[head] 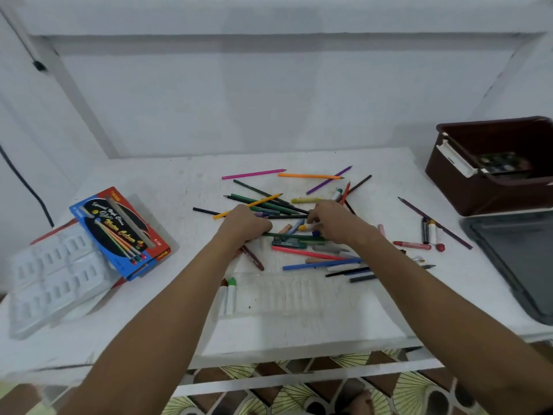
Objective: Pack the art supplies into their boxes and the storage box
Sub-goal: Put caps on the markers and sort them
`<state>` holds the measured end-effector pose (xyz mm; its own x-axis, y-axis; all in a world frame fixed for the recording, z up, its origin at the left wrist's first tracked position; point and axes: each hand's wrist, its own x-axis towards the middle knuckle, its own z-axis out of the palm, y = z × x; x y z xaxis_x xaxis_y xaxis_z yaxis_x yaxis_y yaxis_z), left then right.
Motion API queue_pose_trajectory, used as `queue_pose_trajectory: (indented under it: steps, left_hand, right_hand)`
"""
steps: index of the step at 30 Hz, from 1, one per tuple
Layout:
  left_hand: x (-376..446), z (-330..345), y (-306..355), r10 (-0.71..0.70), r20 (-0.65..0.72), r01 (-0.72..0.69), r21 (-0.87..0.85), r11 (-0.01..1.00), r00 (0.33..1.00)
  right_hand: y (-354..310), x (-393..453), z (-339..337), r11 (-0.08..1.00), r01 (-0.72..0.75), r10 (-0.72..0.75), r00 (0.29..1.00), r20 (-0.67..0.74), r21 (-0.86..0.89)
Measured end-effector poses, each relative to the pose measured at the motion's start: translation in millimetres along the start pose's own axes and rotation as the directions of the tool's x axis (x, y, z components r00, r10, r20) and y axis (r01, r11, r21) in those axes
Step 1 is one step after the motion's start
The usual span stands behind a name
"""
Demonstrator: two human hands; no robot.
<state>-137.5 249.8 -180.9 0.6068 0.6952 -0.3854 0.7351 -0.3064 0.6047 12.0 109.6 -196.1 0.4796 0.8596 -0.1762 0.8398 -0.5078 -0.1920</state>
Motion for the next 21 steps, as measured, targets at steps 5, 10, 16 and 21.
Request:
queue_pose_trajectory:
  steps: [5, 10, 16, 21]
  left_hand:
    - [-12, -13, -3, 0.150, -0.241, -0.175, -0.086, 0.981, 0.959]
    - [-52, -30, -18, 0.197, -0.286, -0.228, -0.080, 0.970, 0.938]
    - [-95, -22, -63, 0.109, -0.081, -0.105, 0.059, 0.993, 0.991]
    - [-111, -15, -84, 0.113, -0.047, -0.111, 0.058, 0.992, 0.992]
  right_hand:
    - [-11, -15, -15, 0.989, 0.000, 0.014, 0.996, -0.093, 0.146]
    - [-56, -55, -21, 0.924, 0.049, 0.018, 0.985, -0.170, 0.379]
    - [-112, -93, 11, 0.857, -0.057, 0.018, 0.996, 0.082, 0.512]
    - [-127, -99, 30, 0.800, -0.124, 0.074, 0.991, 0.109, 0.587]
